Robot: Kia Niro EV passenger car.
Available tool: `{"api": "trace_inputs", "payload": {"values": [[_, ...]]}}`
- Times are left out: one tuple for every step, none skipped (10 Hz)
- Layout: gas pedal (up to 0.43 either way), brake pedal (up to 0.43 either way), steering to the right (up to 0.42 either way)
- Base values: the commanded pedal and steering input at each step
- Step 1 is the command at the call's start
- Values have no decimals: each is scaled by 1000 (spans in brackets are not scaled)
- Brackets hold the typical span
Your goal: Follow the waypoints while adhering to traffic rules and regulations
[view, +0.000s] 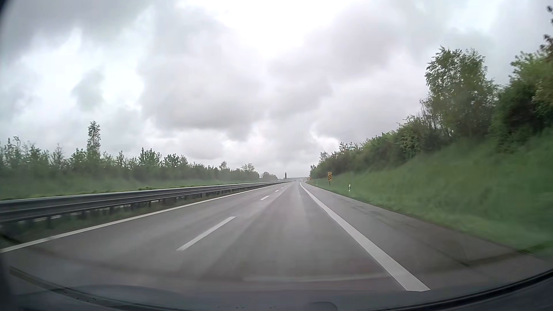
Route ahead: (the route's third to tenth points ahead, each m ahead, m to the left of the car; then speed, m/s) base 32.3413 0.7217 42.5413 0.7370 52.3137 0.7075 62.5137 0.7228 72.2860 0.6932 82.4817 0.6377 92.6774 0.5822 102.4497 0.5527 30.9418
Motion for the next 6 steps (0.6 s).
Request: {"api": "trace_inputs", "payload": {"values": [[299,0,0],[299,0,0],[299,0,0],[299,0,0],[299,0,0],[299,0,0]]}}
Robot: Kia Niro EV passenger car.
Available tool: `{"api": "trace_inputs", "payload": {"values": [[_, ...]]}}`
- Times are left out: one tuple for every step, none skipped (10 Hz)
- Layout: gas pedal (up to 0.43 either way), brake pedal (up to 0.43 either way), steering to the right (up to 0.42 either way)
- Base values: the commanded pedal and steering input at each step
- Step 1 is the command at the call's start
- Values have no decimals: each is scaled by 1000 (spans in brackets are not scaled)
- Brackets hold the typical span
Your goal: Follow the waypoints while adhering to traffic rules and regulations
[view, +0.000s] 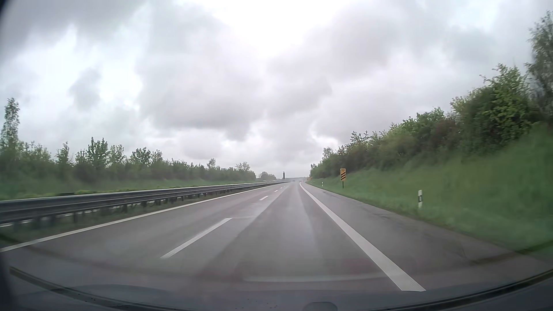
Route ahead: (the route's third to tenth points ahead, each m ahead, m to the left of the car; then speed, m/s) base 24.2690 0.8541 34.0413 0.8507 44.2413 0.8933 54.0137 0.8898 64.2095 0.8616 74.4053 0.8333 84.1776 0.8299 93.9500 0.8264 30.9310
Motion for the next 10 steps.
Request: {"api": "trace_inputs", "payload": {"values": [[299,0,0],[299,0,0],[299,0,0],[299,0,-1],[299,0,-1],[299,0,0],[299,0,0],[299,0,-1],[299,0,-1],[299,0,-1]]}}
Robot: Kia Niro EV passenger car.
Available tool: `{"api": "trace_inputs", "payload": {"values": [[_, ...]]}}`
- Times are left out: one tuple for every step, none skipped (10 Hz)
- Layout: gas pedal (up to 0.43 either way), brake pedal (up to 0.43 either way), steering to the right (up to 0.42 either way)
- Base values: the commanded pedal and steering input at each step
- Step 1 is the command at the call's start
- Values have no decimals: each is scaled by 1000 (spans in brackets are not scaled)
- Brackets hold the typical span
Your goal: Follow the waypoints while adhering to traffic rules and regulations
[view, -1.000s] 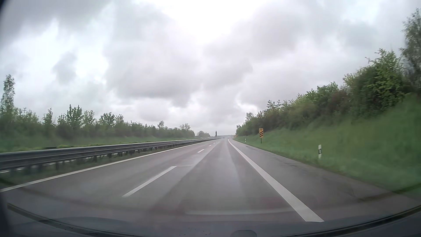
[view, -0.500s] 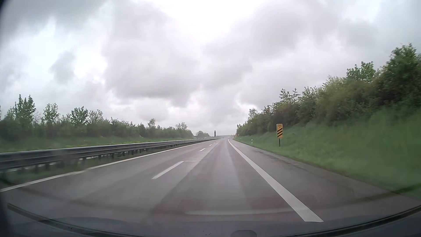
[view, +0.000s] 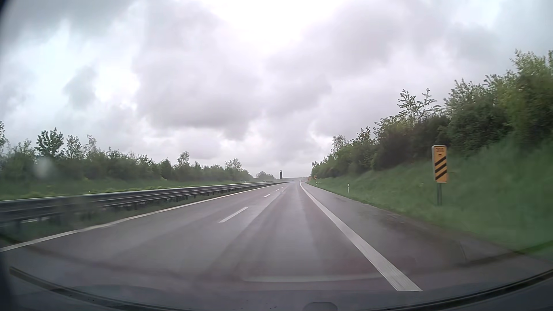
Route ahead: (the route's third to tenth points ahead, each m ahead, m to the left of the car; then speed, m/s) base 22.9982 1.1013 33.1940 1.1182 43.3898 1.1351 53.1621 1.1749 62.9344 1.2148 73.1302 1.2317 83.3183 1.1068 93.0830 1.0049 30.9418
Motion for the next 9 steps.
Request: {"api": "trace_inputs", "payload": {"values": [[299,0,-1],[299,0,0],[299,0,0],[299,0,-1],[299,0,-1],[299,0,-1],[299,0,0],[299,0,-1],[299,0,-1]]}}
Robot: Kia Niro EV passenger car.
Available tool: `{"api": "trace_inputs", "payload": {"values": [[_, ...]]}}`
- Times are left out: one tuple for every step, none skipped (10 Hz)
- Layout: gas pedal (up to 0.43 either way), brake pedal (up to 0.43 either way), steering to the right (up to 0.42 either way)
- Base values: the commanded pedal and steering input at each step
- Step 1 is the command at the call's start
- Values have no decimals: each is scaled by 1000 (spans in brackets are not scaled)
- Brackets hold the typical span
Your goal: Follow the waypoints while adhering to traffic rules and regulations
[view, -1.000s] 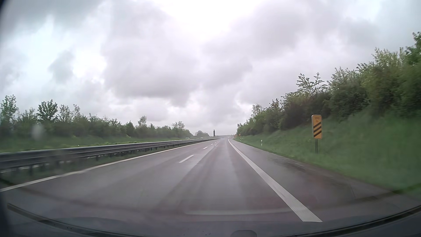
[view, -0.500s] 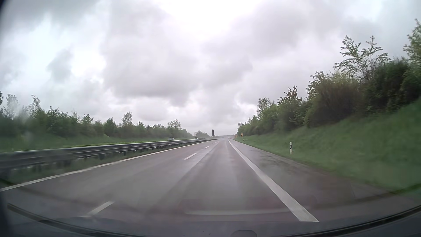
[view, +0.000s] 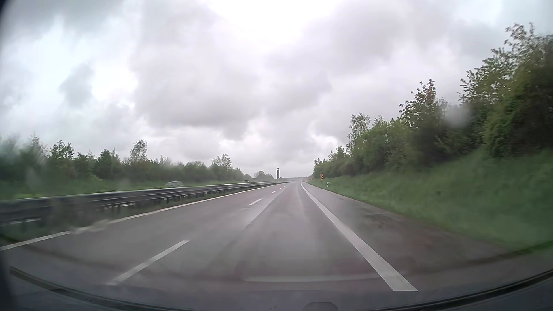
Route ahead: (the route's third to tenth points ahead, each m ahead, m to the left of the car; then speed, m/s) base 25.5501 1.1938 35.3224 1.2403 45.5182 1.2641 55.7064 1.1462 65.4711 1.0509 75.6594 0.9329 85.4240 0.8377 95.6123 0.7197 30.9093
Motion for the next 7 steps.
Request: {"api": "trace_inputs", "payload": {"values": [[299,0,-1],[299,0,-1],[299,0,-1],[299,0,0],[299,0,-1],[299,0,-1],[299,0,-1]]}}
